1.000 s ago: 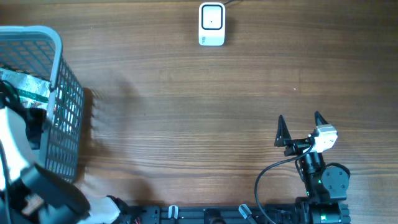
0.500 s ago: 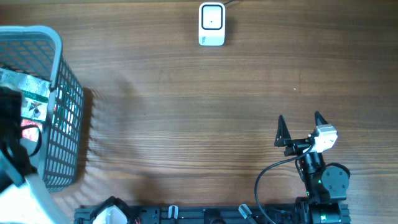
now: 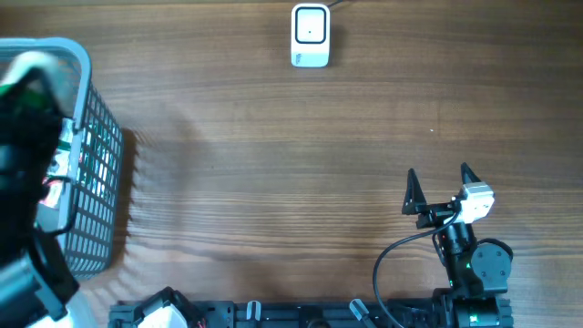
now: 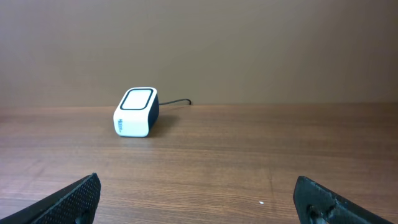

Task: Scan the item barcode
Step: 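Lift the jar out and set it upright near the scanner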

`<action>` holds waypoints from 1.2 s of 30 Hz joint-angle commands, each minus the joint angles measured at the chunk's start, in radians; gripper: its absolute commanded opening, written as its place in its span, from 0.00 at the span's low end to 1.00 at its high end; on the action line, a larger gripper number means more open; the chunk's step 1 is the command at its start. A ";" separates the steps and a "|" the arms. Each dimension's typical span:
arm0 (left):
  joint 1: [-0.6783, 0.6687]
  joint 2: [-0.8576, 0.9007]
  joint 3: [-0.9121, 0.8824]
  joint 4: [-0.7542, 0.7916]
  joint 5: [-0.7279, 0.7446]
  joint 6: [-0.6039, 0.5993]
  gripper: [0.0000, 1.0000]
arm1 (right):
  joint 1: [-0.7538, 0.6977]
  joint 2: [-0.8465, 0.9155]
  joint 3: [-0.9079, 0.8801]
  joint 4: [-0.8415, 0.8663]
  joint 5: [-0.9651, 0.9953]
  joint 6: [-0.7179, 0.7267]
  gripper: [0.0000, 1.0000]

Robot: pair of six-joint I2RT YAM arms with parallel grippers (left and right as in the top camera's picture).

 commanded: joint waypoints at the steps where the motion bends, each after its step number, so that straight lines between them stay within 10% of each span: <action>1: -0.216 0.070 0.015 -0.026 0.022 0.154 0.60 | 0.006 0.000 -0.001 0.005 -0.005 -0.011 1.00; 14: -0.866 0.684 0.015 -0.190 -0.267 0.236 0.61 | 0.006 0.000 -0.001 0.005 -0.005 -0.011 1.00; 36: -1.197 0.967 0.015 -0.024 -0.609 0.493 0.75 | 0.006 0.000 -0.001 0.005 -0.005 -0.011 1.00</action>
